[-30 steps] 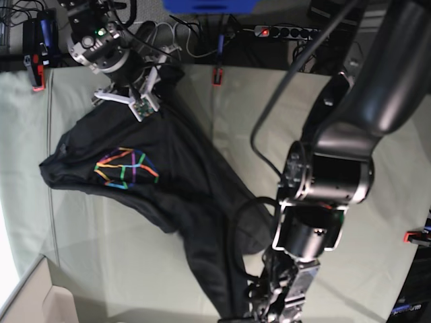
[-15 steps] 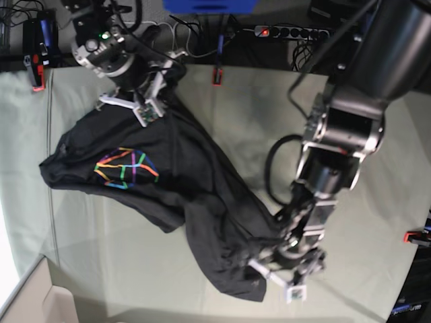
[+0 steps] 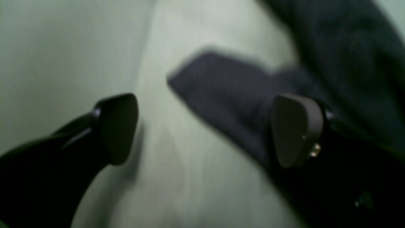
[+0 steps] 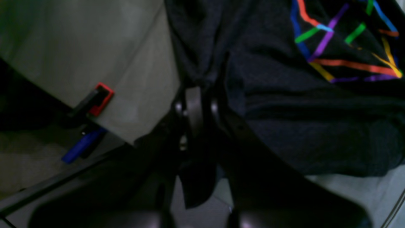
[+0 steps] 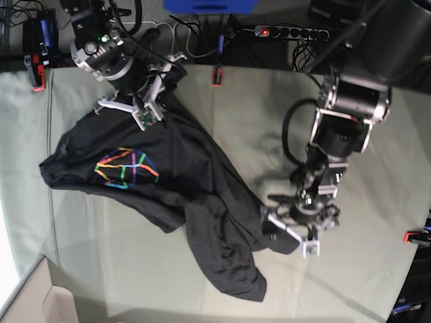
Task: Layout the t-shirt on the table in an organized manner, then fold the t-shirt properly
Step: 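Grasp the bunched sleeve with the left gripper and pull it outward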
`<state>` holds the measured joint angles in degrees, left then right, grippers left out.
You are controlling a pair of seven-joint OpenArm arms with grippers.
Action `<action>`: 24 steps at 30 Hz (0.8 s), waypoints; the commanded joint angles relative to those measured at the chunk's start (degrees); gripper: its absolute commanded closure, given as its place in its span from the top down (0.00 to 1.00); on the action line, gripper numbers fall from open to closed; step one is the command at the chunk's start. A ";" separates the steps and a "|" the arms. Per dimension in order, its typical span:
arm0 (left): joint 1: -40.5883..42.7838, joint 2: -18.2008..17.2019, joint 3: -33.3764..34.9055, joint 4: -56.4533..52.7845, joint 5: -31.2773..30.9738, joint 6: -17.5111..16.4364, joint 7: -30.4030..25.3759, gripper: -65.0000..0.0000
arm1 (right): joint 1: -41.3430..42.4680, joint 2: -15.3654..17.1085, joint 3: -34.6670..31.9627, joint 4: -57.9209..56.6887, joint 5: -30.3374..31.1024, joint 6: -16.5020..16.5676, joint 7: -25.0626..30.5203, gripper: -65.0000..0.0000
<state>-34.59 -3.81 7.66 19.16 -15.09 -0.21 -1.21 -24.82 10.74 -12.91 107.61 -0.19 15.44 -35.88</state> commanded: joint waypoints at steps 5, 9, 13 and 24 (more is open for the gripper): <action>-1.06 0.96 -0.06 0.40 0.02 -0.10 -1.47 1.00 | -0.28 0.11 0.03 1.00 0.23 0.07 1.20 0.00; 0.43 1.13 0.03 0.49 0.54 -0.10 -1.47 1.00 | -0.37 0.11 0.03 1.09 0.23 0.07 1.11 0.00; 0.43 1.13 0.03 0.40 0.28 -0.10 -1.47 0.80 | -0.46 0.11 0.03 1.09 0.23 0.07 1.11 0.00; 0.00 1.13 -0.32 1.11 -0.07 -0.10 -1.38 0.00 | -2.04 0.11 0.29 1.09 0.32 0.07 1.11 0.00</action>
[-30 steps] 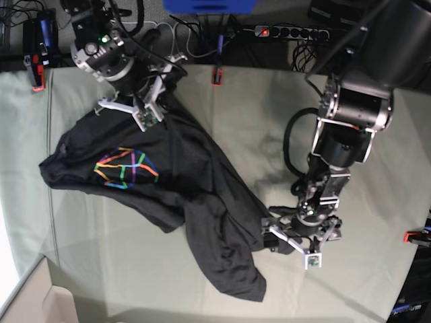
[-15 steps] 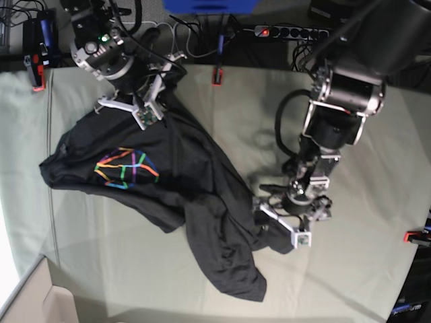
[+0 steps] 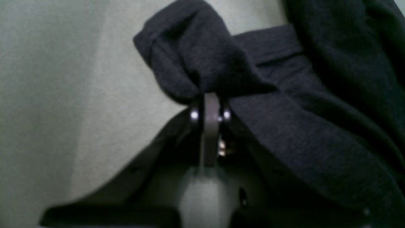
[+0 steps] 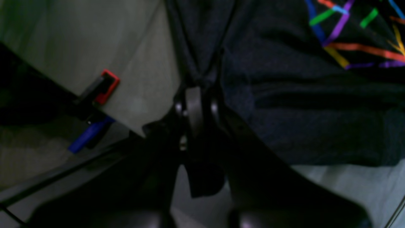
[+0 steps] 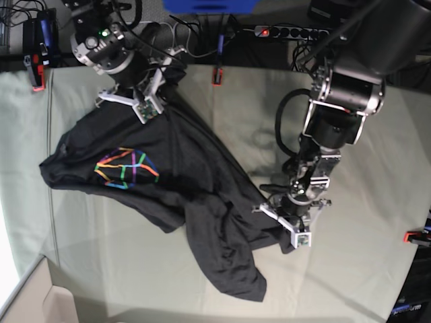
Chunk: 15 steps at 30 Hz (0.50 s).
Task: Layout the t-shirt on the table in an organized manner, then fold the t-shirt properly
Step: 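Grasp the bunched sleeve with the left gripper and pull it outward, then release the left gripper and lift it off the shirt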
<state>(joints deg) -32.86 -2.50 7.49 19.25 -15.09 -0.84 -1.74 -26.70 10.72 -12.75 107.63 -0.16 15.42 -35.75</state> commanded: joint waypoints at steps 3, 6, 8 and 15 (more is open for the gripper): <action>-0.06 -0.62 -0.23 5.24 -0.07 0.97 -0.50 0.00 | -0.07 0.22 0.23 1.07 0.30 -0.08 0.98 0.00; 6.00 -1.94 -2.08 14.12 -0.07 0.97 -0.42 0.00 | 0.02 0.49 0.31 1.07 0.21 -0.08 0.98 0.00; 11.28 -3.87 -5.95 22.73 -0.07 0.97 0.99 0.00 | 0.02 0.58 0.31 1.16 0.21 -0.08 0.98 0.00; 28.60 -5.63 -24.94 49.72 -0.07 0.53 14.27 0.00 | -0.77 0.66 0.23 1.16 0.21 -0.08 1.07 0.00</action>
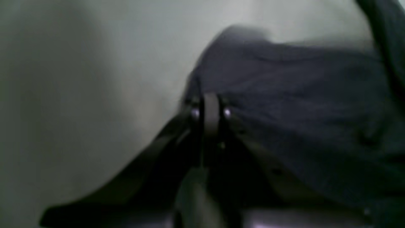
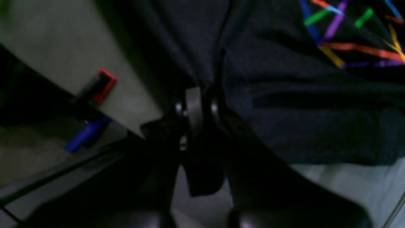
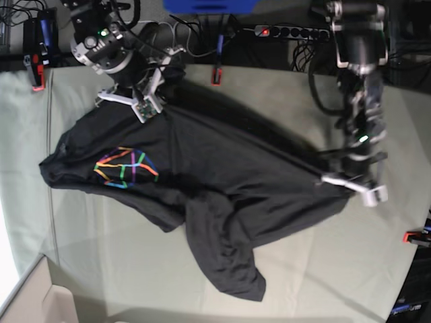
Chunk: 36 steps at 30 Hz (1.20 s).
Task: Layout the t-shirt on the table in an organized manner, then fold the t-shirt properly
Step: 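Release the left gripper and lift it off the shirt, then grasp the shirt side with the left gripper and pull it outward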
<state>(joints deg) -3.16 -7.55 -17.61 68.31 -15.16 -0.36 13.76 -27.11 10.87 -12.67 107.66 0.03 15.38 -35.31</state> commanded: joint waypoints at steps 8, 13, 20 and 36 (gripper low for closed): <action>11.29 -0.49 -15.93 15.77 -0.01 0.05 4.48 0.00 | -2.82 2.09 0.14 1.49 0.01 -0.04 1.07 0.00; 14.81 -0.32 -22.26 16.30 -0.01 -0.03 4.39 0.00 | -4.84 3.41 -0.21 1.49 0.01 -0.04 1.16 0.00; 15.16 0.83 -20.77 16.30 -0.09 -0.03 4.48 0.01 | -5.55 3.68 -0.30 1.49 0.01 0.14 1.24 0.00; -1.72 5.05 -8.20 -2.78 0.17 0.14 4.48 0.58 | -5.63 3.68 -0.04 1.49 0.01 0.14 1.24 0.00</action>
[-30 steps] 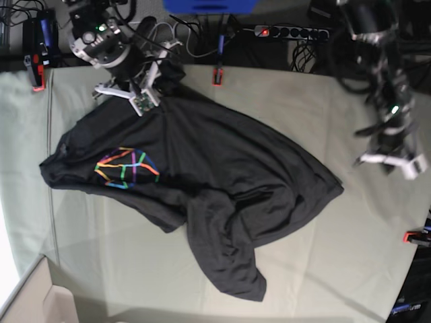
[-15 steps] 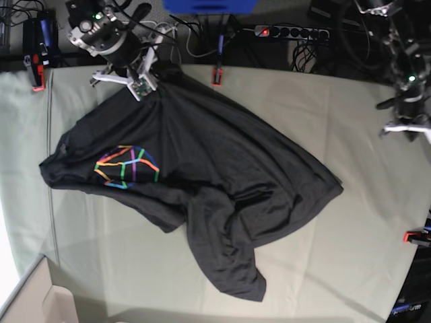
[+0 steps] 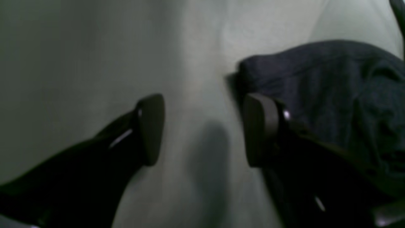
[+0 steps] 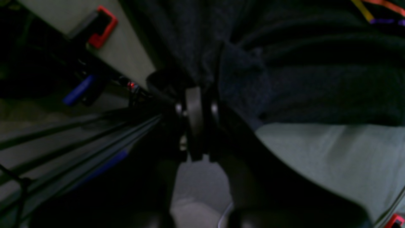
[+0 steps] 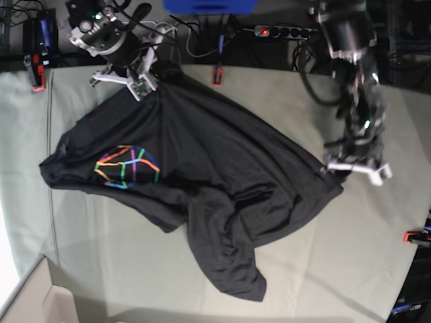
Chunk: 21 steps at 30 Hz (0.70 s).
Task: Layout the t-shirt on the table in an organized manner, then fold the t-shirt properly
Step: 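Grasp the shirt side with the left gripper and pull it outward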
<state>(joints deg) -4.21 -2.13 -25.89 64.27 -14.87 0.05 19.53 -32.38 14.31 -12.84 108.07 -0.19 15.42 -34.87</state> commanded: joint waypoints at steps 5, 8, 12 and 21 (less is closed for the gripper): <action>-5.07 -0.46 2.81 -5.24 0.32 -0.36 -1.81 0.59 | -0.45 0.24 0.23 0.90 0.23 0.10 0.37 0.00; -6.39 -0.46 2.90 -5.94 0.32 -0.36 -1.81 0.59 | -0.45 -0.02 0.23 0.90 0.23 0.10 0.37 0.00; -8.06 -0.46 2.90 -9.28 0.41 -0.36 -1.81 0.57 | -0.28 -0.11 0.23 0.72 0.23 0.10 0.28 0.00; -11.31 -4.68 2.37 -19.48 -0.29 -0.36 -4.36 0.02 | 0.07 0.16 0.31 0.63 0.23 -0.08 0.28 0.00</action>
<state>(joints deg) -15.33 -6.42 -23.31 44.53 -15.77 -1.83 13.13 -32.14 14.15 -12.64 107.98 -0.16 15.40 -35.35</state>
